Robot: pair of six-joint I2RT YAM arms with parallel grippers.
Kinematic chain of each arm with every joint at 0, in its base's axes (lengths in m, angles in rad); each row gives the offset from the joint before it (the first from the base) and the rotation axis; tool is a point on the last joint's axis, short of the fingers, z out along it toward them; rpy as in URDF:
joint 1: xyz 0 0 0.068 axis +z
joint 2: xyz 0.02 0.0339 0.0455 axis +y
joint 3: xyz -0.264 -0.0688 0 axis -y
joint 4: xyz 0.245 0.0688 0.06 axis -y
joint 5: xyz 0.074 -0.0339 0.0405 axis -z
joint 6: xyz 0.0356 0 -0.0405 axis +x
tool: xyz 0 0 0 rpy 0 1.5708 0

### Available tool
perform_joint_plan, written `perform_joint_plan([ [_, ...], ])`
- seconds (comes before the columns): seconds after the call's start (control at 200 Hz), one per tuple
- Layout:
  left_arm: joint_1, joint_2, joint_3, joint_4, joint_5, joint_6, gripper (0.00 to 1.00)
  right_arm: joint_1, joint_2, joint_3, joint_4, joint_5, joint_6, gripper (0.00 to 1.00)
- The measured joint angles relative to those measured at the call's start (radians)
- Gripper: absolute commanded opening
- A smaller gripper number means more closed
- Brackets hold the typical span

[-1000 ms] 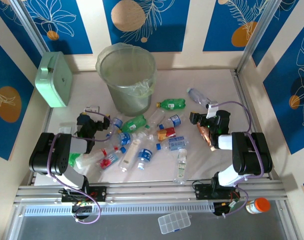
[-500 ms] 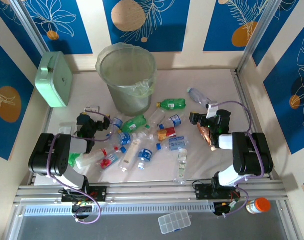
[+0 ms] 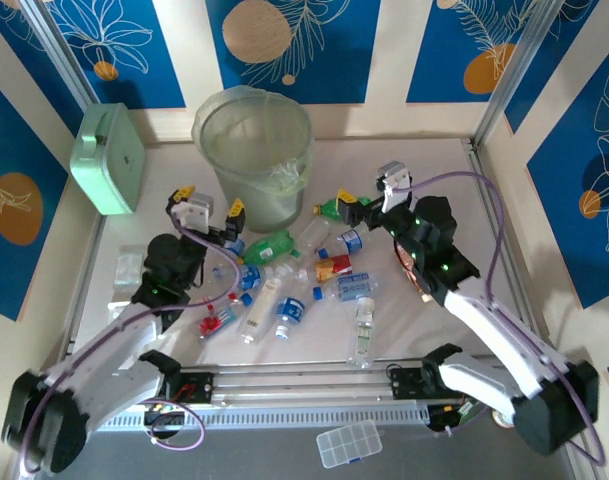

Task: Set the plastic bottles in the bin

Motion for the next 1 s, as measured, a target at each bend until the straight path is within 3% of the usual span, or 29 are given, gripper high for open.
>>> perform_joint_plan([
  [0.115,-0.059,-0.121,0.217,-0.368,-0.039,-0.194,0.99,0.096,-0.072,0.212,-0.309,0.075,0.194,0.99],
  [0.23,-0.066,-0.174,0.435,-0.760,-0.053,-0.346,0.99,0.013,-0.152,0.305,-0.560,0.024,0.386,0.99],
  [0.39,-0.066,-0.314,0.371,-1.035,-0.042,-0.497,0.99,-0.090,-0.137,0.284,-0.916,-0.111,0.548,0.99],
  [0.5,-0.066,-0.296,0.298,-1.145,0.006,-0.568,0.99,-0.031,-0.001,0.229,-1.103,-0.107,0.628,0.99],
  [0.68,-0.066,-0.153,0.273,-1.220,0.064,-0.617,0.99,0.113,0.135,0.067,-1.257,-0.127,0.730,0.96],
  [1.0,-0.066,-0.109,0.273,-1.232,0.084,-0.591,0.99,0.258,0.391,-0.043,-1.202,-0.169,0.863,0.96],
])
